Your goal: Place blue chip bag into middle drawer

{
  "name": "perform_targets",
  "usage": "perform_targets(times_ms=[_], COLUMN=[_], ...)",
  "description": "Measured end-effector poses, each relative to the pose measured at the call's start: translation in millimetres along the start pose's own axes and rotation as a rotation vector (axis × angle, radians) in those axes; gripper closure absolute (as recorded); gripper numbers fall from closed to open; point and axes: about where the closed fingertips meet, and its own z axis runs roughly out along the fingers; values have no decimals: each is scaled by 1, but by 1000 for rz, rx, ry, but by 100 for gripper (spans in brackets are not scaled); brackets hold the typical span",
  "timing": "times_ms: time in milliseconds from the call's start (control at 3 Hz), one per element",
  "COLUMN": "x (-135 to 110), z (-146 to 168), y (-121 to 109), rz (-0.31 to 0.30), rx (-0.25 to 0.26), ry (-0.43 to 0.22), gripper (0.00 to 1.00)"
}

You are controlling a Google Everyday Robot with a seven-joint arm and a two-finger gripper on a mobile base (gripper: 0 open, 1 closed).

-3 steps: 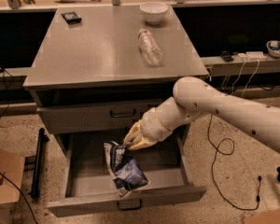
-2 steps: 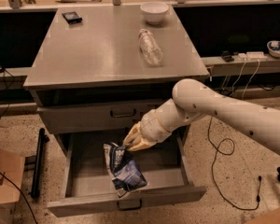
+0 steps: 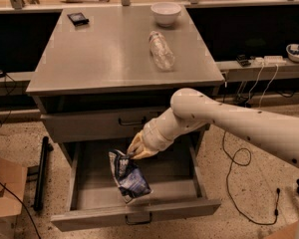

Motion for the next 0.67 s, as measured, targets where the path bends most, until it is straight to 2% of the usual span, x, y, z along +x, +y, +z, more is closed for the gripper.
perform_targets(times_ms=[333,667], x=[20,42], z=[25,48], y=[-19,-30], rz=[-16,18], rx=[35,70], ry=[-2,-22], gripper=[100,100])
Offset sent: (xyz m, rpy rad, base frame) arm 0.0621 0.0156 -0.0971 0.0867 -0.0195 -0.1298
